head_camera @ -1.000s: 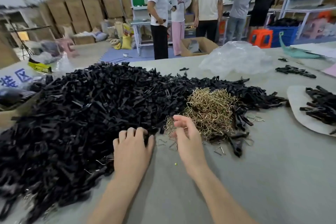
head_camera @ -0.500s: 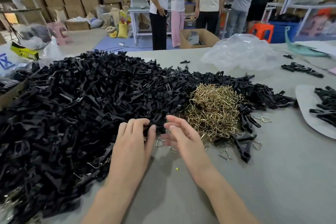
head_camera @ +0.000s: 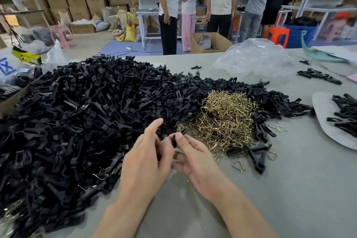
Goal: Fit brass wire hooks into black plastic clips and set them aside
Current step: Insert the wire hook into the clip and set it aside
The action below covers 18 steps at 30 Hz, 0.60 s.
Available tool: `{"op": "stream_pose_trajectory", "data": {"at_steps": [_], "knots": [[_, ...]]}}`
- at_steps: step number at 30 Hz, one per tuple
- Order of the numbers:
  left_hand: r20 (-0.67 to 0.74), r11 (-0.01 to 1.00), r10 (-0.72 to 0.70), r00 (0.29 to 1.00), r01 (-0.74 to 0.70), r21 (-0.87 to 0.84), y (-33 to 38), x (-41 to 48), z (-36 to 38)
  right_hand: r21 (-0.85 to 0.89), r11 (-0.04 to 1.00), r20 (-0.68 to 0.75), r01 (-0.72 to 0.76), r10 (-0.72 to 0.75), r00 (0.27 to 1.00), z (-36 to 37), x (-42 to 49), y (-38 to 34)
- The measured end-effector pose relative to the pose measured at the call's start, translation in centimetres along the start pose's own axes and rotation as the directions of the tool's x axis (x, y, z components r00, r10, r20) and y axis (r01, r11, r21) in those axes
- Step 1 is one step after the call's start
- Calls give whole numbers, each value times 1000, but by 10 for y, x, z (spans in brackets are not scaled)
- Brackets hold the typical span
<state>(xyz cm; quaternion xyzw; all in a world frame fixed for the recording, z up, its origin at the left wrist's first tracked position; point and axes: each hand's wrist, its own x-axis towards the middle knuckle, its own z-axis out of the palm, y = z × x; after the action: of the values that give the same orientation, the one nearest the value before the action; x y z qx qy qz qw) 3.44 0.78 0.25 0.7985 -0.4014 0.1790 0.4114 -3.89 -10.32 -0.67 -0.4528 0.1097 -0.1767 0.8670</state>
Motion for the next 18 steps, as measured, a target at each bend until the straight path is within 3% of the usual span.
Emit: {"op": "stream_pose_trajectory", "data": {"at_steps": [2,5,10,18], "knots": [[-47,999,-43,998,42,-20,-3,-2,-2,25,999,-71,35,-33,997,-2,1,-4],[-24,963,-219,975,212,-167,-4,-4,1,-22,998,-154,56,-59,986,-7,3,-10],[42,771,-517,855,487,-410,-11,5,2,-98,995,-190,-7,-12,982,-7,3,-8],[118,682,-561,819,538,-496,-19,10,1,-330,944,-99,5,-40,994,-1,-2,-5]]}}
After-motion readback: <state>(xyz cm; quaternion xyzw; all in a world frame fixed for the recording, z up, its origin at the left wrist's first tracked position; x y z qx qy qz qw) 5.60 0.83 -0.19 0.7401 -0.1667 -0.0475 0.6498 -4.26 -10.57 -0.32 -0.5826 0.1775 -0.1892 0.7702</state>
